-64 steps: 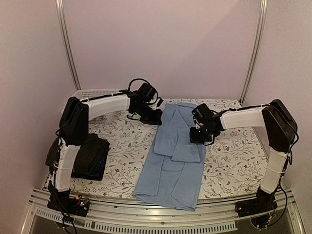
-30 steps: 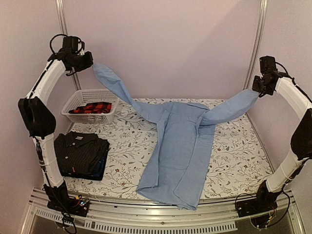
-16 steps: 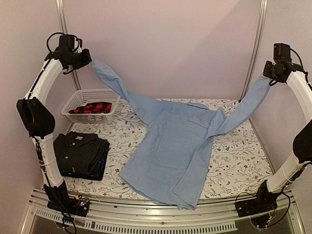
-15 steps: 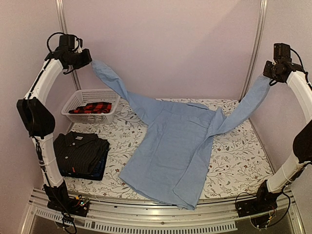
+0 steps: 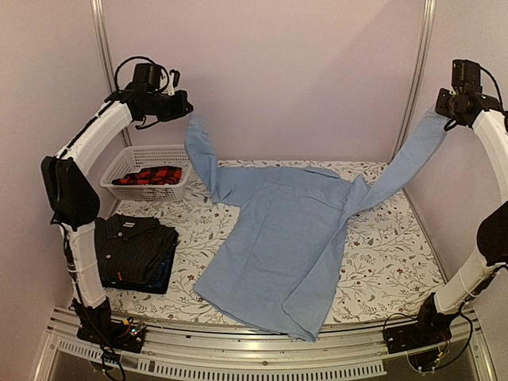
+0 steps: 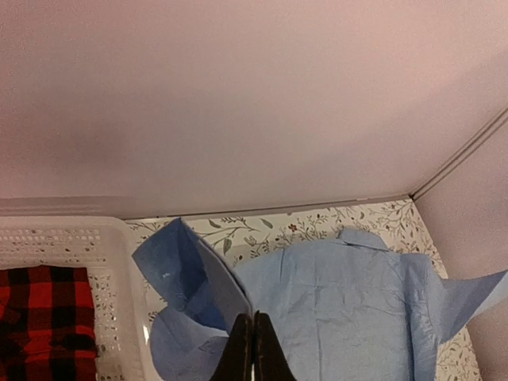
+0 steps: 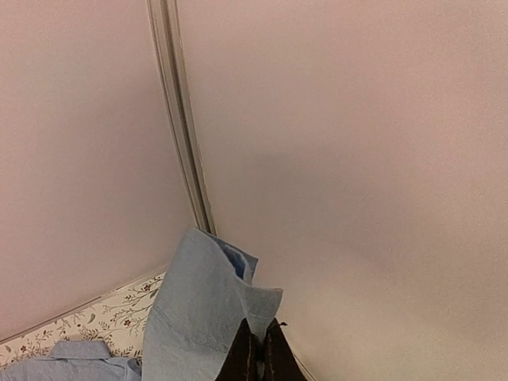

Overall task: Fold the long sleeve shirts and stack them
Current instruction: Flatten out the crumpled shirt at the center of the board.

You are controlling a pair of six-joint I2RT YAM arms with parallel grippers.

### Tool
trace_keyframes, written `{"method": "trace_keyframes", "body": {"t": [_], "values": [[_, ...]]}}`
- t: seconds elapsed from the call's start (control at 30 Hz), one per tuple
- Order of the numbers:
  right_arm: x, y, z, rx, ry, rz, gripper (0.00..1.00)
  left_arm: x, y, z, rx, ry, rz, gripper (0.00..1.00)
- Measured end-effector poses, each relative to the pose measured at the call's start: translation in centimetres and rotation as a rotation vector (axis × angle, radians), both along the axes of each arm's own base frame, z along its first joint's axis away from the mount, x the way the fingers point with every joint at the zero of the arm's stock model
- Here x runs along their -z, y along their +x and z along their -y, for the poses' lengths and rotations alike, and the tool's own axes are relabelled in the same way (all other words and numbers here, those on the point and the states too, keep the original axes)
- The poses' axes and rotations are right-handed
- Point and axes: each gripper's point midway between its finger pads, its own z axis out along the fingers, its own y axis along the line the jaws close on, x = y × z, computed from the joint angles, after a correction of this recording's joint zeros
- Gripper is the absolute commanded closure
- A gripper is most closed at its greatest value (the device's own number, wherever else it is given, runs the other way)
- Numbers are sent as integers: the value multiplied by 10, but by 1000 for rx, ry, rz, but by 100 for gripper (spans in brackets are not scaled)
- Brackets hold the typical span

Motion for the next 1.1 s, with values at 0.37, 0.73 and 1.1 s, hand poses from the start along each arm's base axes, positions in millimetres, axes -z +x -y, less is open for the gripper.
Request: {"method": "trace_keyframes", "body": {"t": [0.37,0.73,1.1], "values": [[7,-7,-16,-61,2,-21,98,166,-53,165,324,36,-308,100],[245,38,-202,-475,117,-493,98,303,-68,194,381,35,-570,100],[386,-6,-216,-444,294,-730,97,334,-66,201,377,-15,-637,100]]}}
